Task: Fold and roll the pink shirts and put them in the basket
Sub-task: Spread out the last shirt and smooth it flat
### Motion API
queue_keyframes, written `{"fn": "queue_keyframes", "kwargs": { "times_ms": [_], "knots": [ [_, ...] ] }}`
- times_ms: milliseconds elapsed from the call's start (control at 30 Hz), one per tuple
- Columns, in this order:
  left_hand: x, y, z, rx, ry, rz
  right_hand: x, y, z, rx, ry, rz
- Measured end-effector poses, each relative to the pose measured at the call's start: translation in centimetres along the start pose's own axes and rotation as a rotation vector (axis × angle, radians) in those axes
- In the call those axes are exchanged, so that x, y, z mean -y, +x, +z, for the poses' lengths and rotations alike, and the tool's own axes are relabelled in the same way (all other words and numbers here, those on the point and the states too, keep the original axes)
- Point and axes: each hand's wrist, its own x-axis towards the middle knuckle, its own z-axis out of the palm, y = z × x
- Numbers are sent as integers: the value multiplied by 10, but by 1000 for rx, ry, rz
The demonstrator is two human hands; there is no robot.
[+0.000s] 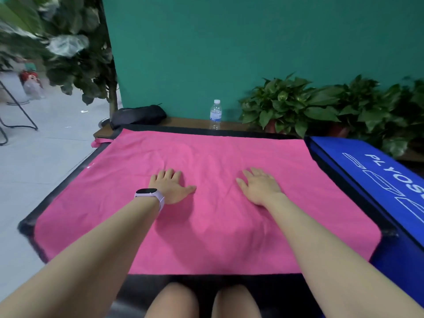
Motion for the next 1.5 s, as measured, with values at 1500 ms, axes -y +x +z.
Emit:
{"fn": "queue_keyframes", "kwargs": {
  "times_ms": [1500],
  "knots": [
    [10,149,12,-107,-7,45,-21,127,23,-28,129,16]
  ]
}}
